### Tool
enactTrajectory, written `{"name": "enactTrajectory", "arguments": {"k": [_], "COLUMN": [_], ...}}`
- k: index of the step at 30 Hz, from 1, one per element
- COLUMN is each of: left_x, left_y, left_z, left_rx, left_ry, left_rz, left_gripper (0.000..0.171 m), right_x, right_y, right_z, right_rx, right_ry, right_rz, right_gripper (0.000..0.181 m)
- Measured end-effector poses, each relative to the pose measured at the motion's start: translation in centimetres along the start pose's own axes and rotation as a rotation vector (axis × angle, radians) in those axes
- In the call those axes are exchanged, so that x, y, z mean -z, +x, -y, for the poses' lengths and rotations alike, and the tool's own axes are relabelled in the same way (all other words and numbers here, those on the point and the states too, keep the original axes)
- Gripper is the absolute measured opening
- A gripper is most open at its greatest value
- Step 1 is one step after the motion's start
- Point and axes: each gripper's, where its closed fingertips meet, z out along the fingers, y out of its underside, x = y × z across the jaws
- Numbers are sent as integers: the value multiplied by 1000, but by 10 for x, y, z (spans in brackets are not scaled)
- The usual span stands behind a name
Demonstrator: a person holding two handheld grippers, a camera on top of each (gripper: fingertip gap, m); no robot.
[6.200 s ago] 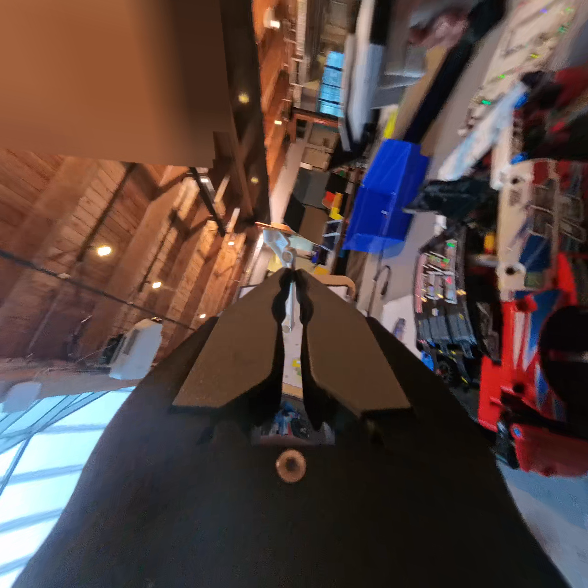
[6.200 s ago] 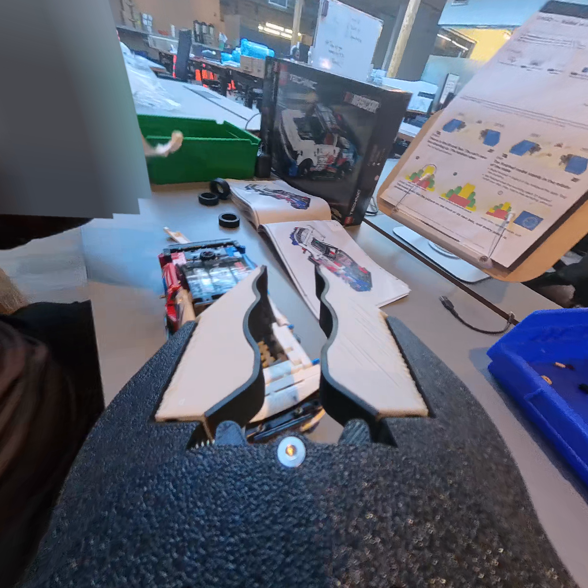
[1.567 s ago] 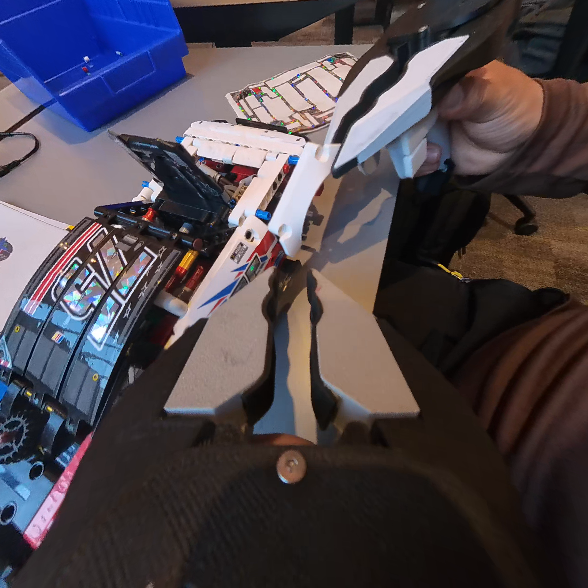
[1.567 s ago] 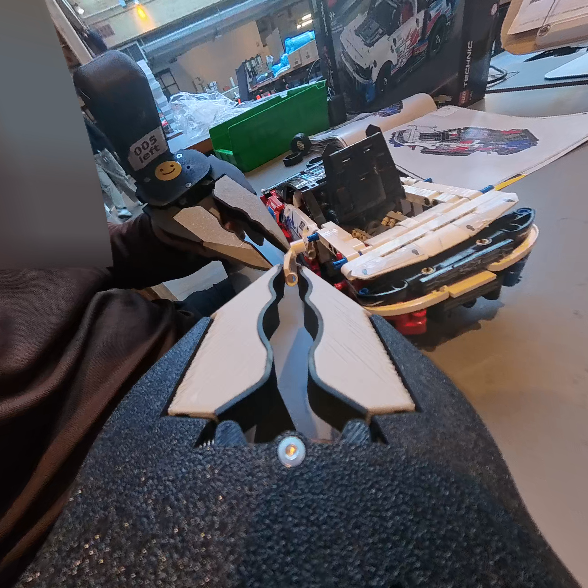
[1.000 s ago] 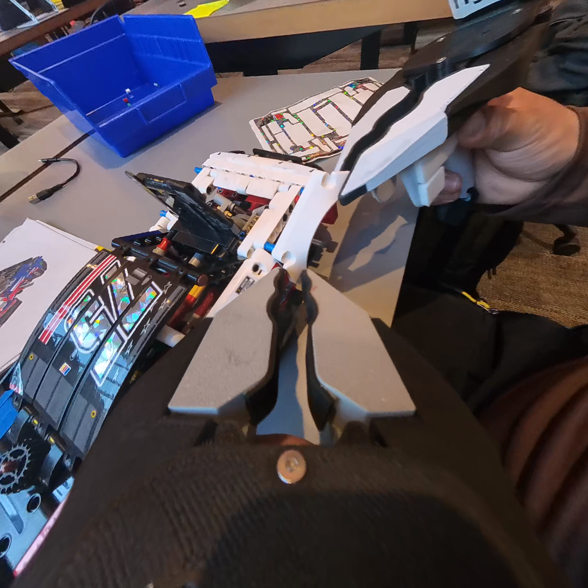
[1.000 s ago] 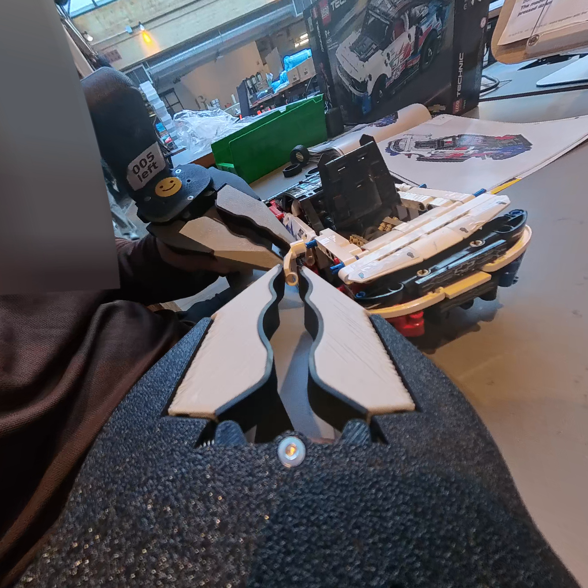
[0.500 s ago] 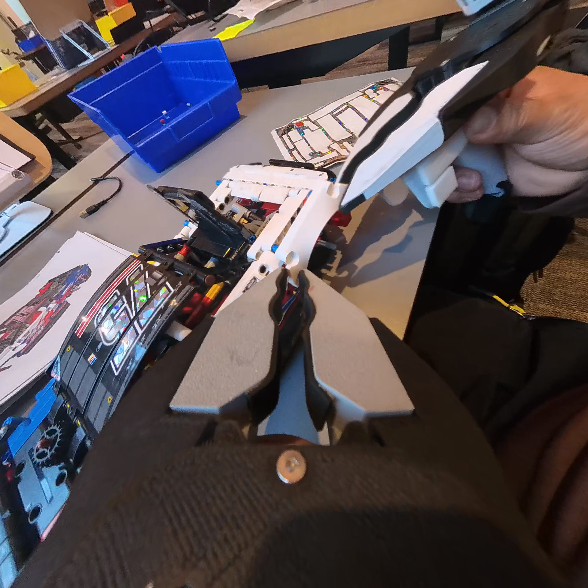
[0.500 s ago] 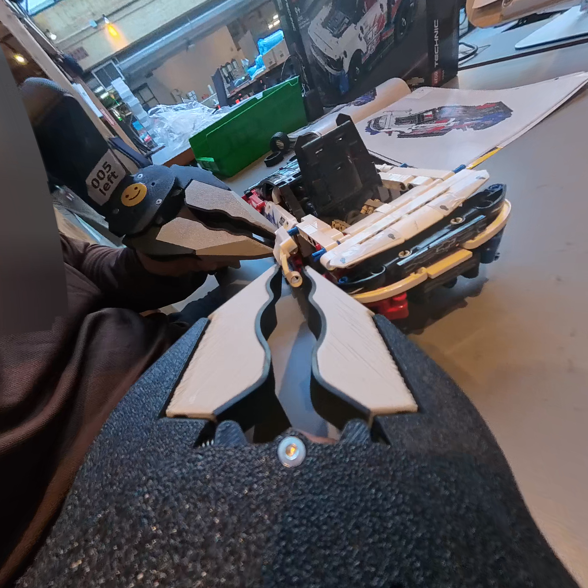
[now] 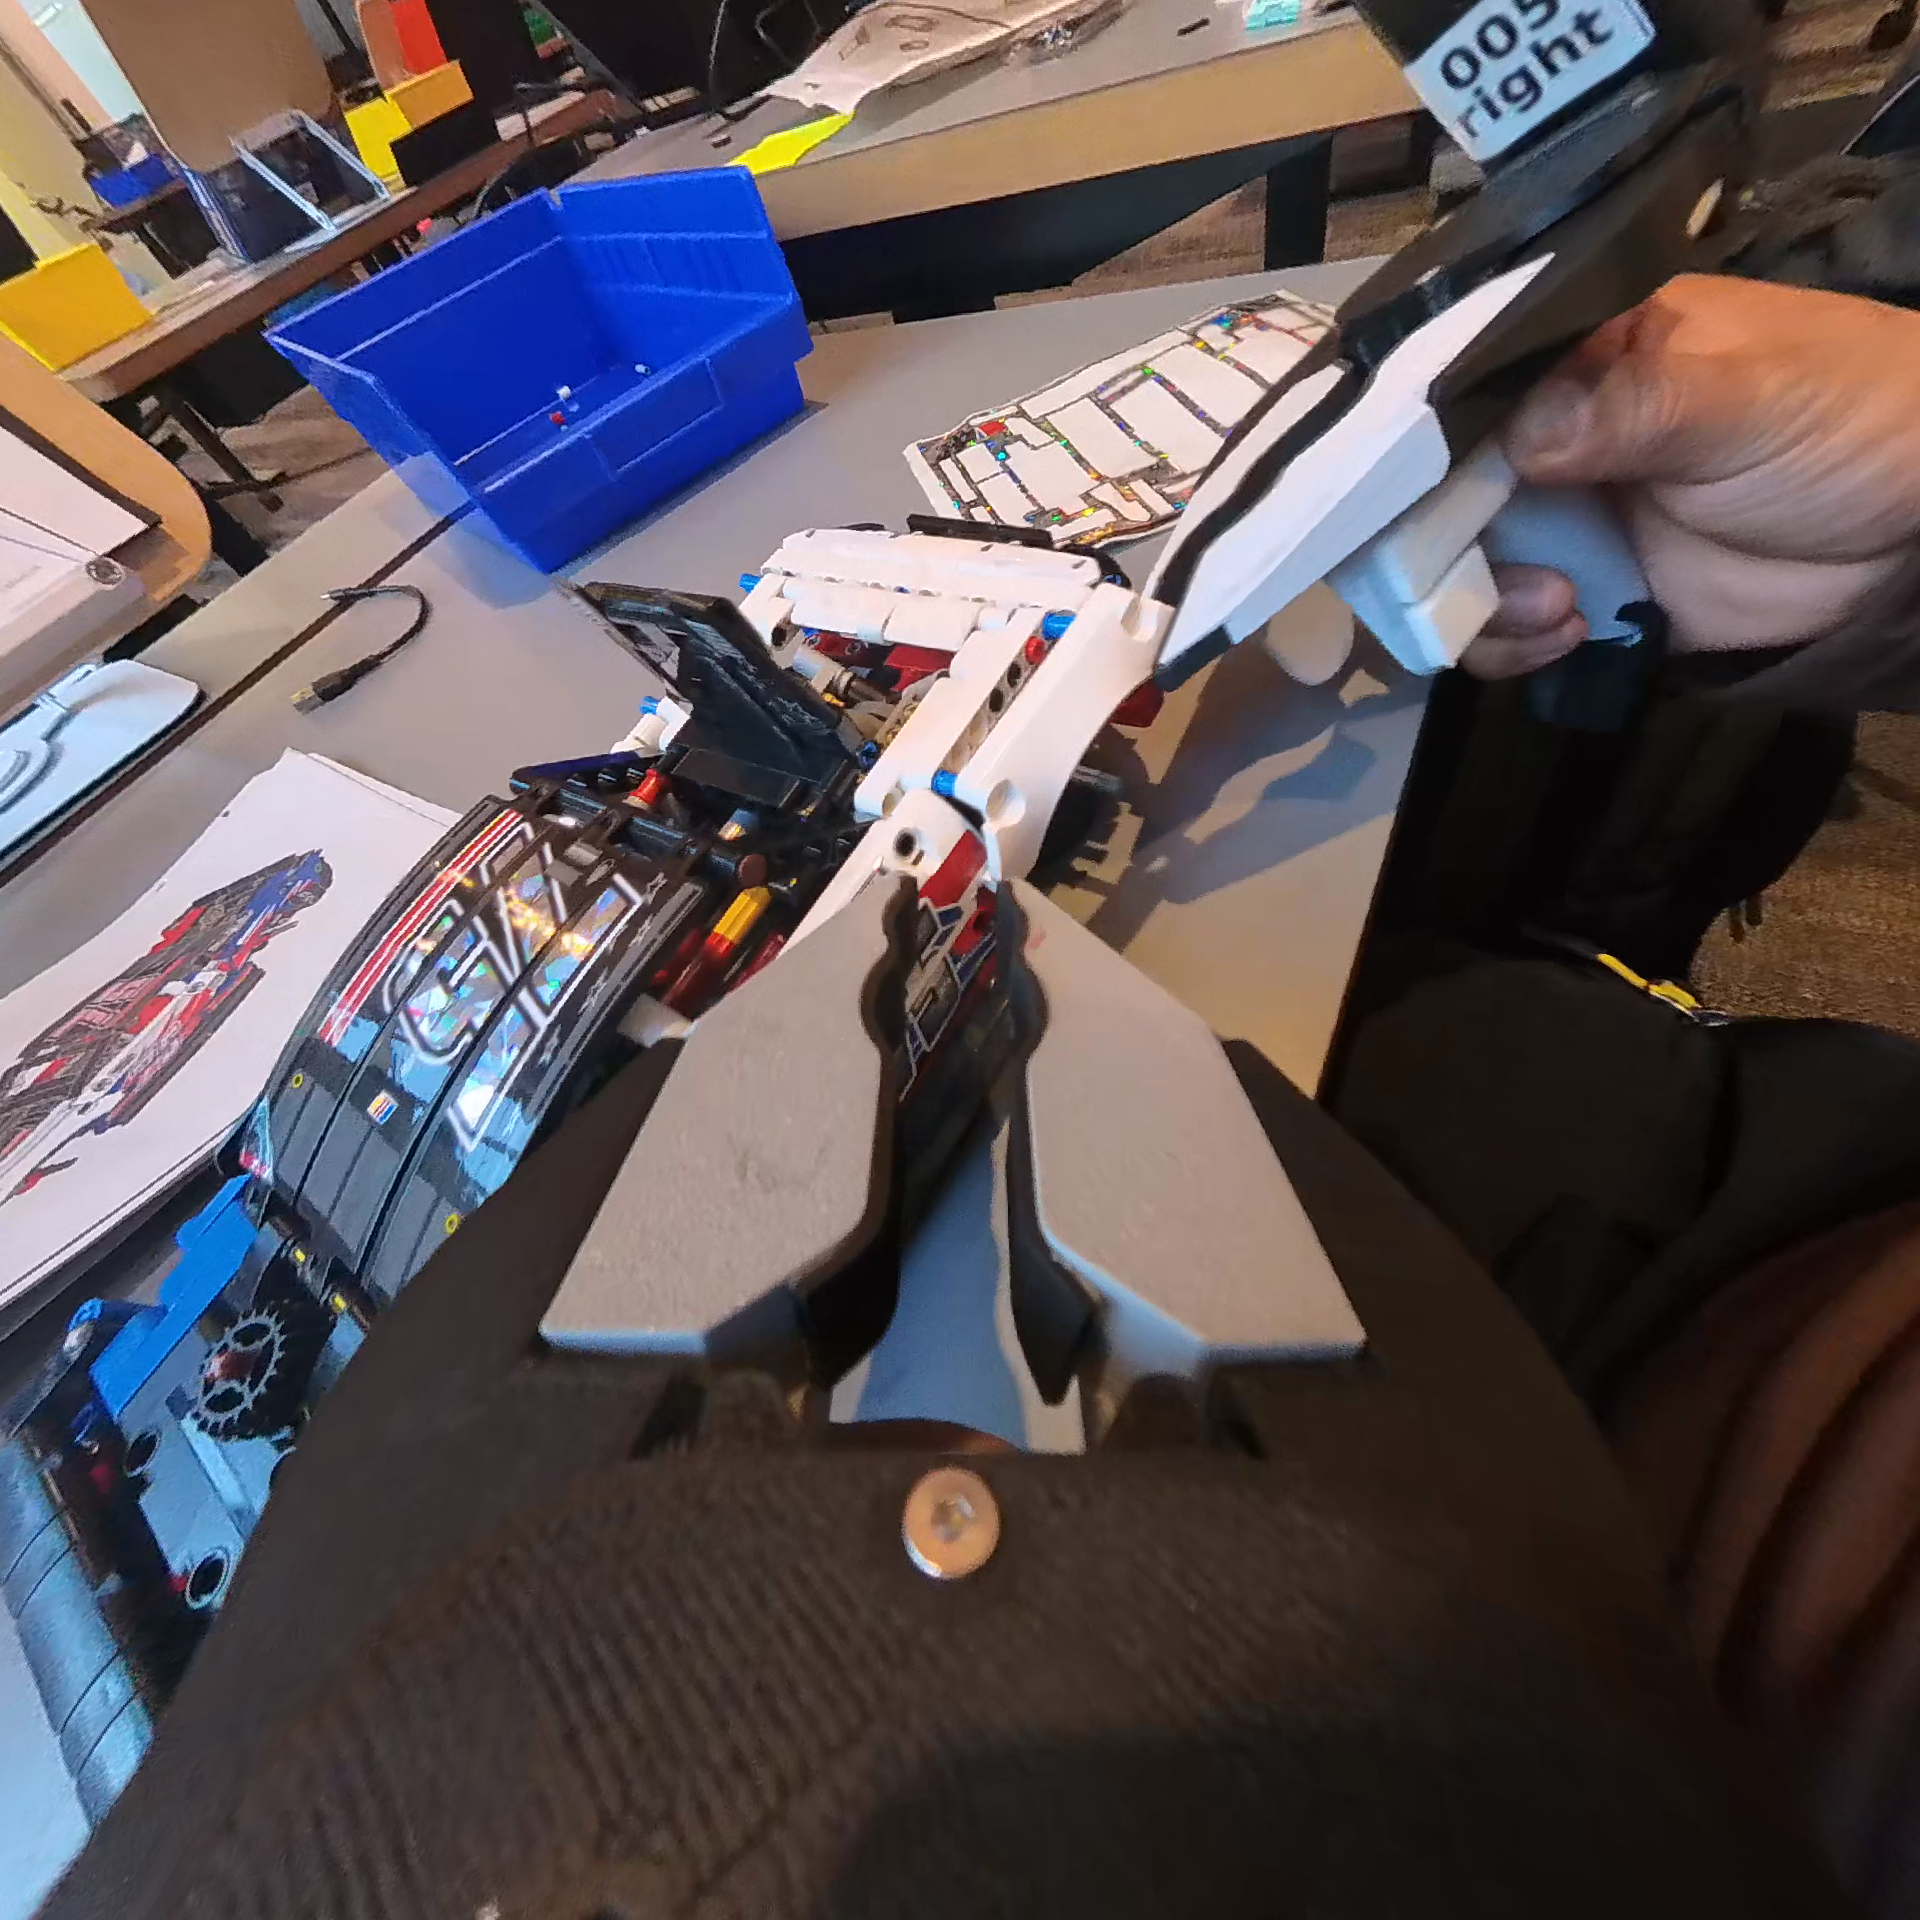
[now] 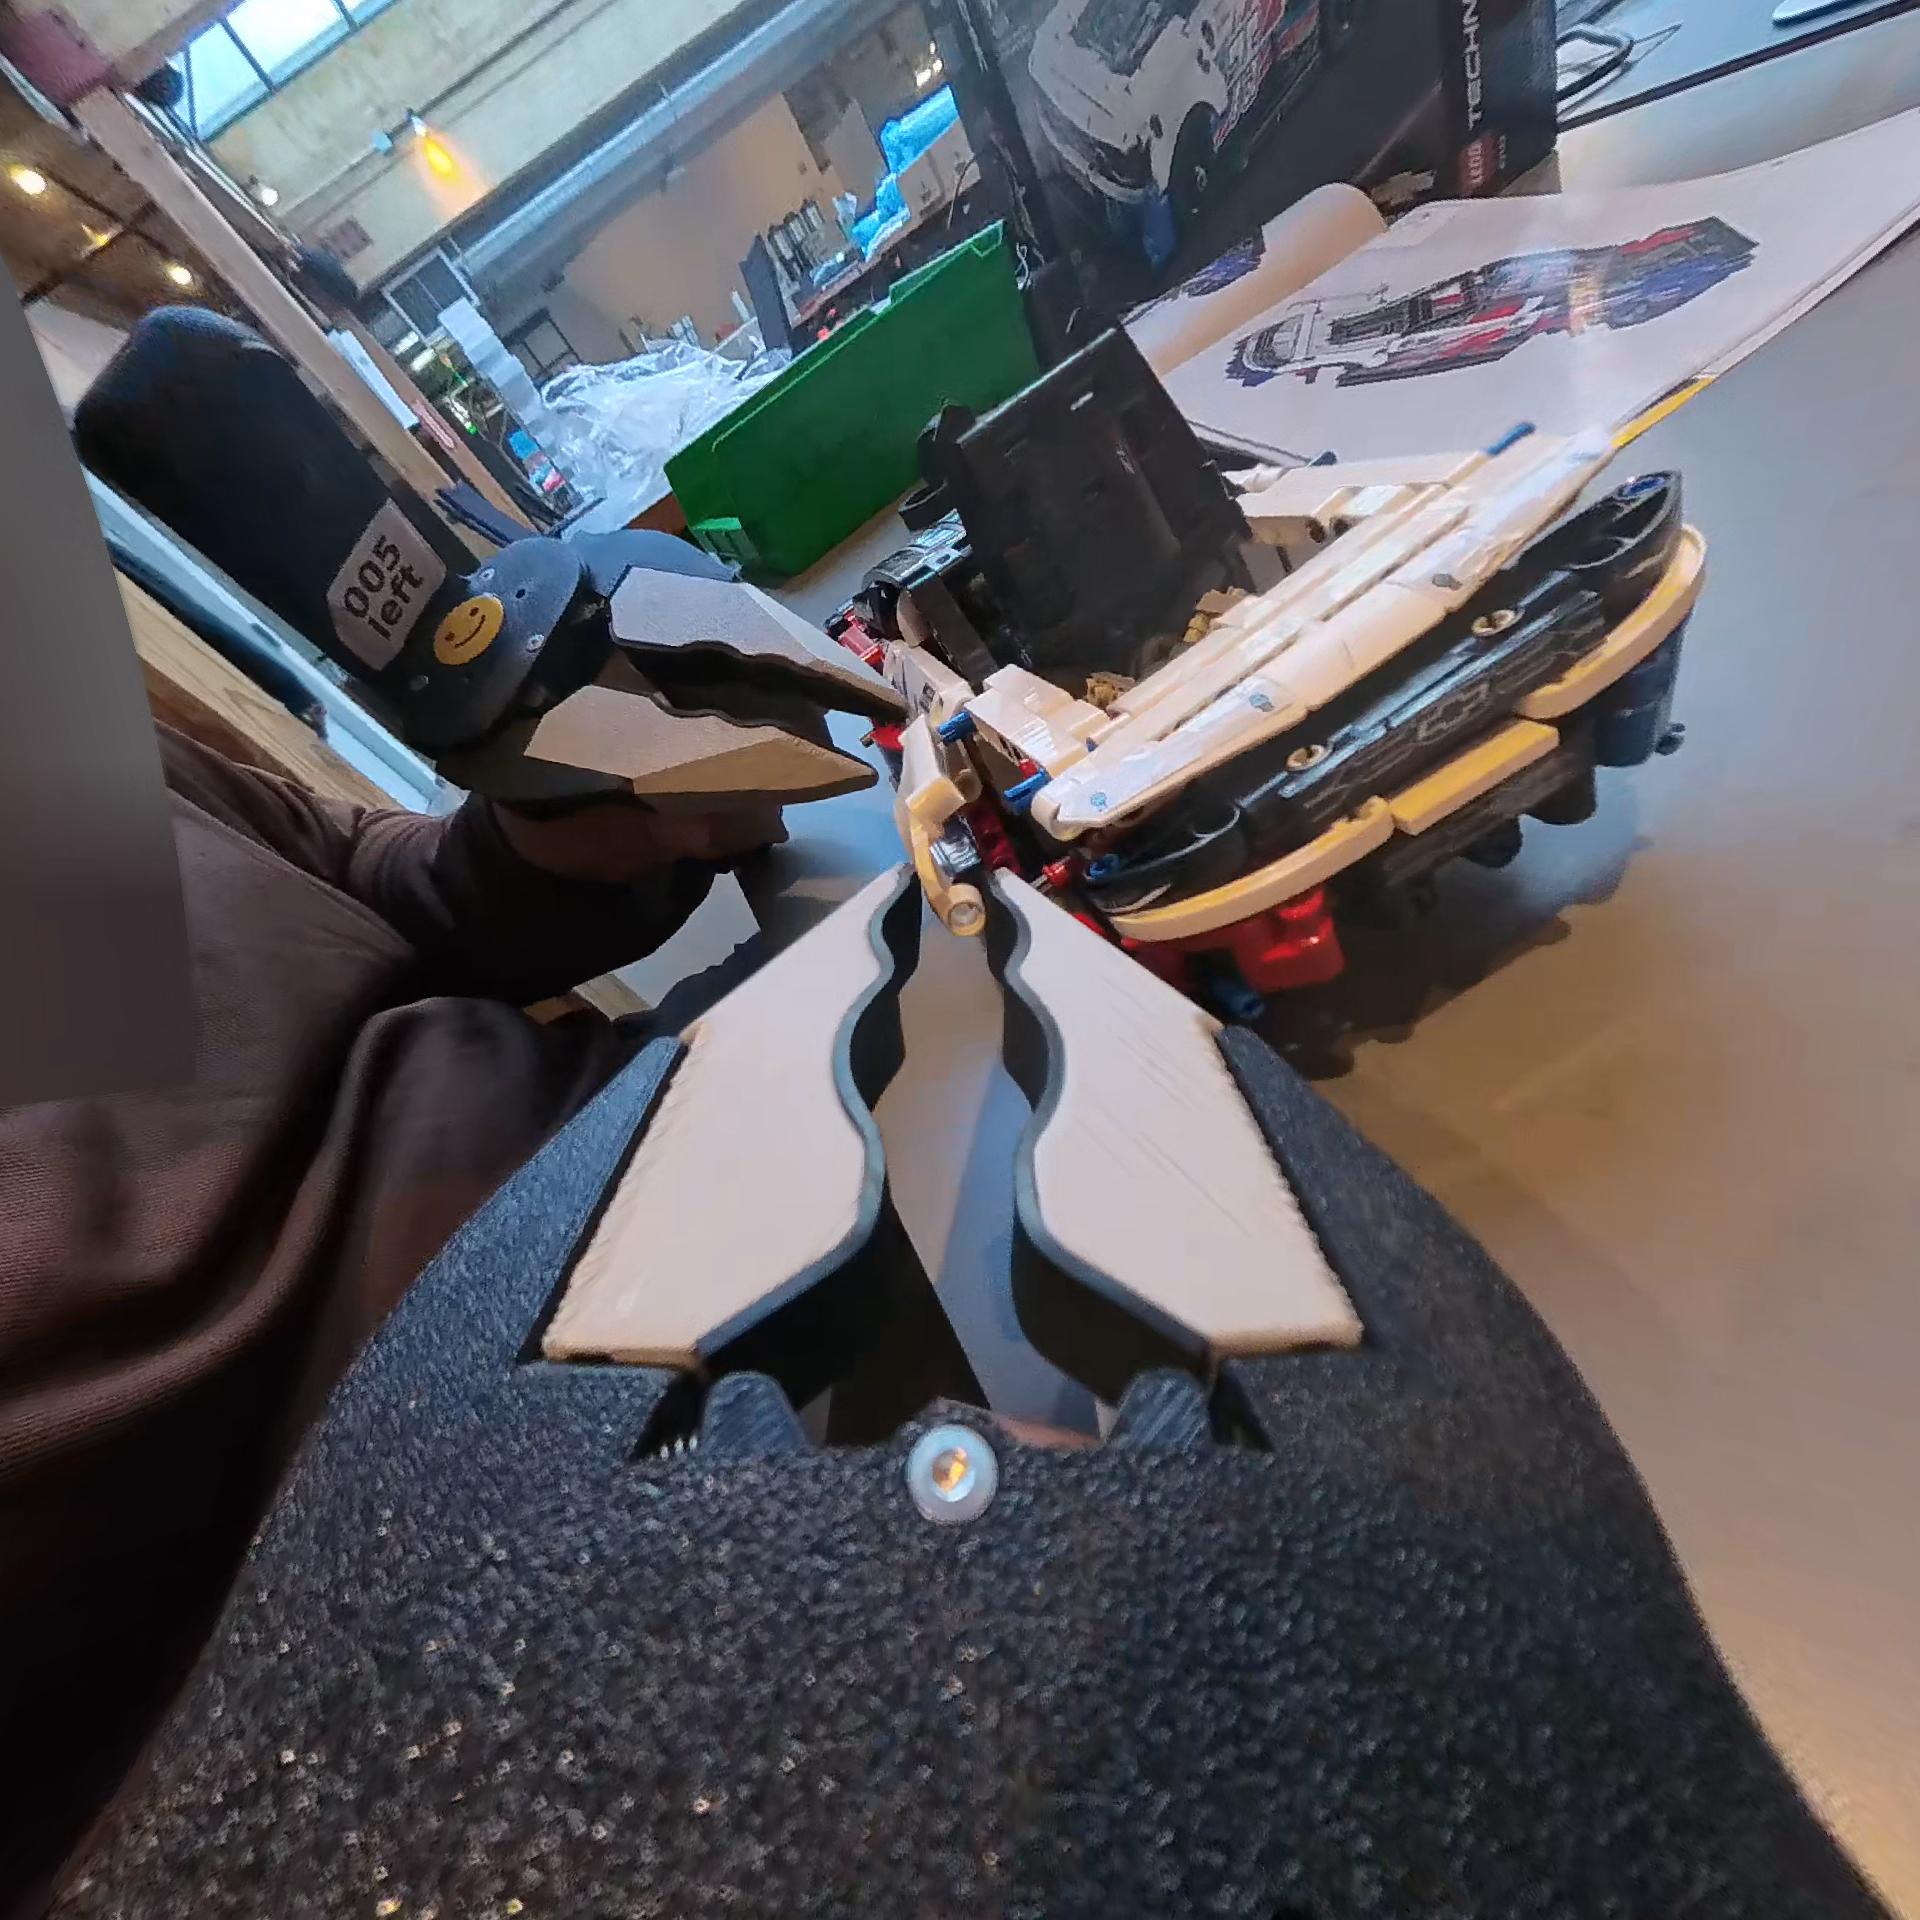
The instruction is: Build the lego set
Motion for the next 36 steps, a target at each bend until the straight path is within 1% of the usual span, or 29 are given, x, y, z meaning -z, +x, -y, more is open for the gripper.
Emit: {"name": "enactTrajectory", "arguments": {"k": [7,9,13,16,18,20,23,25,26,29,31,33,35,36], "left_x": [3,4,2,0,0,-1,-3,-2,-2,0,1,1,1,2], "left_y": [3,0,4,12,17,20,31,37,36,33,33,34,34,34], "left_z": [2,1,-4,-6,-3,1,4,12,15,18,20,21,21,22], "left_rx": [19,13,-16,-37,-30,3,89,147,177,244,299,350,361,358], "left_ry": [27,27,-5,-26,-8,8,-1,32,50,74,81,83,84,93], "left_rz": [-52,-46,-84,-135,-167,-199,-281,-331,-336,-355,-378,-408,-409,-409], "left_gripper": [13,13,14,17,18,17,21,18,20,9,10,16,8,8], "right_x": [5,4,5,8,9,10,11,10,9,11,11,10,11,11], "right_y": [3,3,-1,-7,-11,-16,-27,-30,-31,-33,-34,-35,-36,-37], "right_z": [2,2,3,7,9,12,21,21,21,21,18,16,15,15], "right_rx": [-16,-6,-52,-33,-14,-1,33,54,60,85,122,140,127,116], "right_ry": [-22,-32,-16,15,29,47,91,92,91,91,76,65,69,74], "right_rz": [-9,-12,48,84,102,122,159,164,165,167,152,141,158,167], "right_gripper": [8,7,8,7,7,7,8,7,7,7,7,7,7,7]}}
